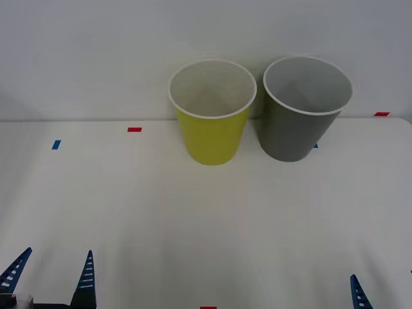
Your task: Put cans in the gray bin and PET bottles in the light green bin.
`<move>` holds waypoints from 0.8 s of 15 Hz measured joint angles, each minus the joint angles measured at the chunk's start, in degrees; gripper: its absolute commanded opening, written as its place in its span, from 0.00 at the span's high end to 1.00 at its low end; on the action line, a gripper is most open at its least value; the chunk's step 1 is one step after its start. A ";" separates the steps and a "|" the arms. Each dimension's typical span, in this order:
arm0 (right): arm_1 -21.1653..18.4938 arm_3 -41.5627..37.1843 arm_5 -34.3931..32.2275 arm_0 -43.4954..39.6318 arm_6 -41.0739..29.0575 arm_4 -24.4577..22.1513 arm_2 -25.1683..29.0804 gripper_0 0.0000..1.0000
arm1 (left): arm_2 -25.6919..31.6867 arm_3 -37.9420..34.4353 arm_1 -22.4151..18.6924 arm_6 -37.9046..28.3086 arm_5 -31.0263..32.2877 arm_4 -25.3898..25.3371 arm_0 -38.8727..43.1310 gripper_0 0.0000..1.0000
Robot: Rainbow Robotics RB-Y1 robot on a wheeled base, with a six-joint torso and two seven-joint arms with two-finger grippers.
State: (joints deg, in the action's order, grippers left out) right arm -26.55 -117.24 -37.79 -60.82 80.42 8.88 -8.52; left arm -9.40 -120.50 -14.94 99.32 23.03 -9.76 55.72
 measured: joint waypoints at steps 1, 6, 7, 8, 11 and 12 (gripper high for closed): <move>0.00 0.00 0.00 0.00 0.00 0.00 0.00 0.00 | 0.00 0.00 0.00 0.00 0.00 0.00 0.00 0.00; 0.00 0.00 0.00 0.00 0.00 0.00 0.00 0.00 | 0.00 0.00 0.00 0.00 0.00 0.00 0.00 0.00; 0.00 0.00 0.00 0.00 0.00 0.00 0.00 0.00 | 0.00 0.00 0.00 0.00 0.00 0.00 0.00 0.00; 0.00 0.00 0.00 0.00 0.00 0.00 0.00 0.00 | 0.00 0.00 0.00 0.00 0.00 0.00 0.00 0.00; 0.00 0.00 0.00 0.00 0.00 0.00 0.00 0.00 | 0.00 0.00 0.00 0.00 0.00 0.00 0.00 0.00; 0.00 0.00 0.00 0.00 0.00 0.00 0.00 0.00 | 0.00 0.00 0.00 0.00 0.00 0.00 0.00 0.00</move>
State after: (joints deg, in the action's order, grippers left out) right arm -26.55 -117.24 -37.79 -60.82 80.42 8.88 -8.53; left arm -9.40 -120.50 -14.94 99.32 23.03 -9.76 55.72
